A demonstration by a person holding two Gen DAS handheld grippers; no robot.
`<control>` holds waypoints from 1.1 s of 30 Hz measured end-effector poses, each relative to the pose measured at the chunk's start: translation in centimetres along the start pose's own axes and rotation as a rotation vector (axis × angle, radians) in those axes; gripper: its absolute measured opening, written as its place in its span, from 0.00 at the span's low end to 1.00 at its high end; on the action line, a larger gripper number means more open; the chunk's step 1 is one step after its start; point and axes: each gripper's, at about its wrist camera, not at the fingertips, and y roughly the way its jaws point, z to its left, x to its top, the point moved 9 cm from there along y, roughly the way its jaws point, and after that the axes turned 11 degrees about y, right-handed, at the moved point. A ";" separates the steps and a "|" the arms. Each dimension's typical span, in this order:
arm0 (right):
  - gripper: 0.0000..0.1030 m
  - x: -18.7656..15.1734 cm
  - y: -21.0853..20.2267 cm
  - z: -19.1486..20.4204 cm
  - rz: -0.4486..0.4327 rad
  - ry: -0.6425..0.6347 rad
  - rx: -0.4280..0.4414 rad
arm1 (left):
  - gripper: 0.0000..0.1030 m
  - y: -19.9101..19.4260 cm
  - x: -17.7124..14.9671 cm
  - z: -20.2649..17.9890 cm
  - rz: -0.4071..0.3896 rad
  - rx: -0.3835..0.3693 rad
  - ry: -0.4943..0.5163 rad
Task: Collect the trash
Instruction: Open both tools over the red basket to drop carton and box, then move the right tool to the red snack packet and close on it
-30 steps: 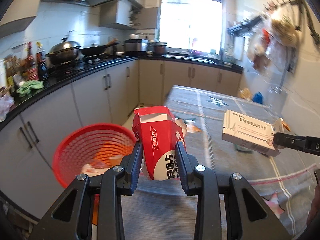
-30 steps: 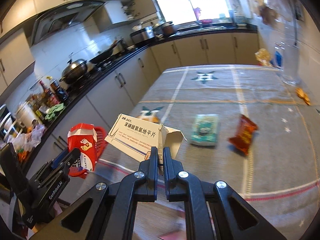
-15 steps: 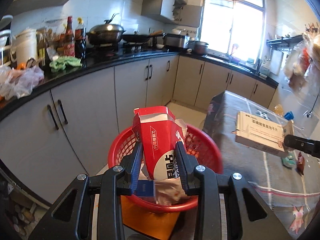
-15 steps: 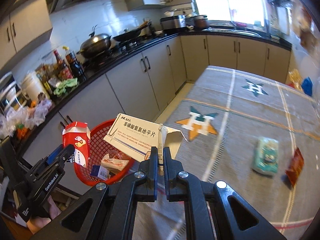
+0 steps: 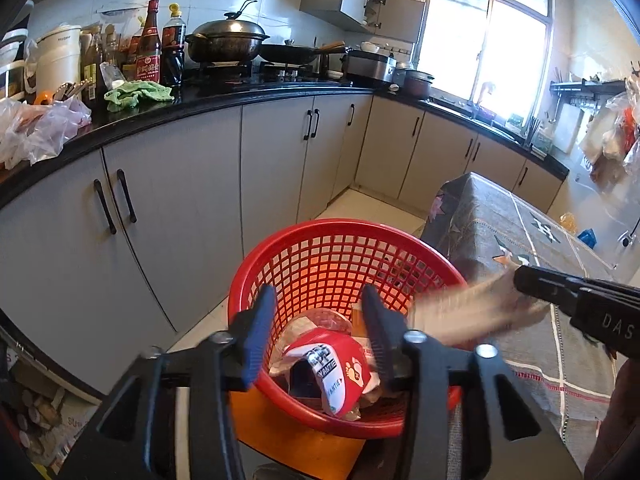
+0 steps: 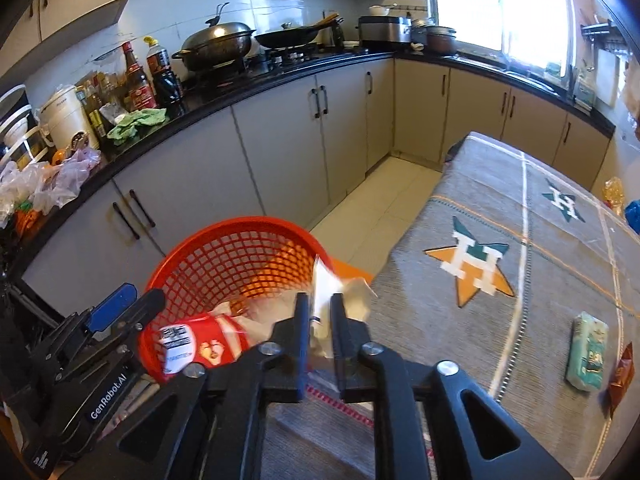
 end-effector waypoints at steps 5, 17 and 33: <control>0.17 0.3 -1.8 -0.7 -0.026 0.037 0.039 | 0.46 -0.7 0.2 -0.5 -0.011 -0.006 0.004; 0.17 1.0 -8.7 -9.5 -0.112 0.235 0.056 | 0.52 -3.6 1.2 -6.2 -0.047 -0.061 0.088; 0.27 -3.1 -14.9 -25.4 -0.183 0.496 -0.032 | 0.56 -5.1 -0.2 -19.2 -0.006 -0.194 0.303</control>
